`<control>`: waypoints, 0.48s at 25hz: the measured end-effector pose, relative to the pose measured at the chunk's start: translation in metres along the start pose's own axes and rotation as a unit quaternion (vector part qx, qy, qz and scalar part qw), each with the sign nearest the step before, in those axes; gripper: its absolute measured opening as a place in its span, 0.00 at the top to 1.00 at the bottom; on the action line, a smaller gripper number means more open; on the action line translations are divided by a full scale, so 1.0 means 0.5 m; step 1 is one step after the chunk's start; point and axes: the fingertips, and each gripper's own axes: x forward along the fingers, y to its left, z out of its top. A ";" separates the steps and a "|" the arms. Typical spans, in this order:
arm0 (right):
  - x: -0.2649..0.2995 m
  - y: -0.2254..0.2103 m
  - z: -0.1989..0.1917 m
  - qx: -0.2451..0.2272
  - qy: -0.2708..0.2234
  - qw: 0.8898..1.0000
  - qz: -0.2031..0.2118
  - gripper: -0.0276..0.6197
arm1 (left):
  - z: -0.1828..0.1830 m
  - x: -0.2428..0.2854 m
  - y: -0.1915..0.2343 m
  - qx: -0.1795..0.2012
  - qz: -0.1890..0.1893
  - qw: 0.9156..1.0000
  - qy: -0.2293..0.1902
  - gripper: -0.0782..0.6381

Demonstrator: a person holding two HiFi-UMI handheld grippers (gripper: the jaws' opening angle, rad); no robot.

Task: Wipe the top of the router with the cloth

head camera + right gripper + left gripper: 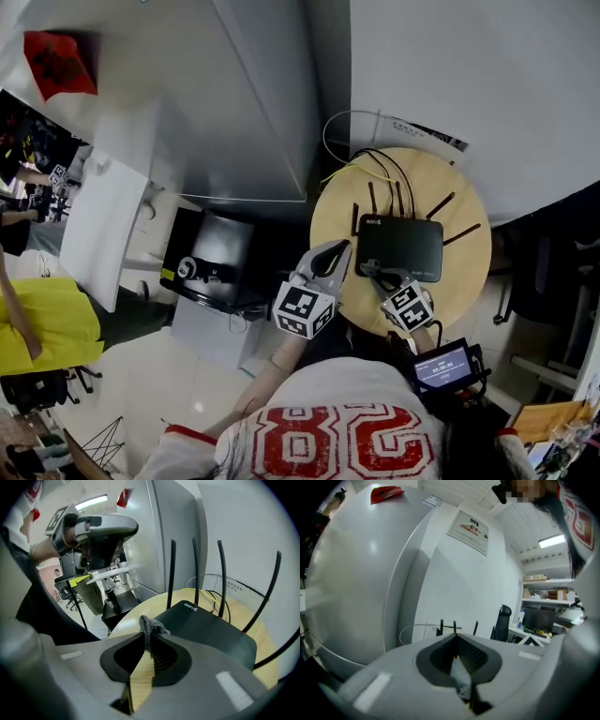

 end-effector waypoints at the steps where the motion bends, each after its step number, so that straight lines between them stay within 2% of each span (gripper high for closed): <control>1: -0.002 0.008 -0.005 0.002 0.001 1.000 0.002 0.90 | -0.001 0.002 -0.001 0.000 -0.002 1.000 0.001 0.88; 7: -0.011 0.001 -0.002 0.004 -0.002 1.000 -0.001 0.90 | 0.001 0.017 -0.011 -0.002 -0.012 1.000 0.000 0.88; 12: -0.010 -0.085 0.018 -0.003 -0.010 1.000 -0.027 0.90 | 0.001 0.016 -0.009 -0.002 -0.011 1.000 0.001 0.88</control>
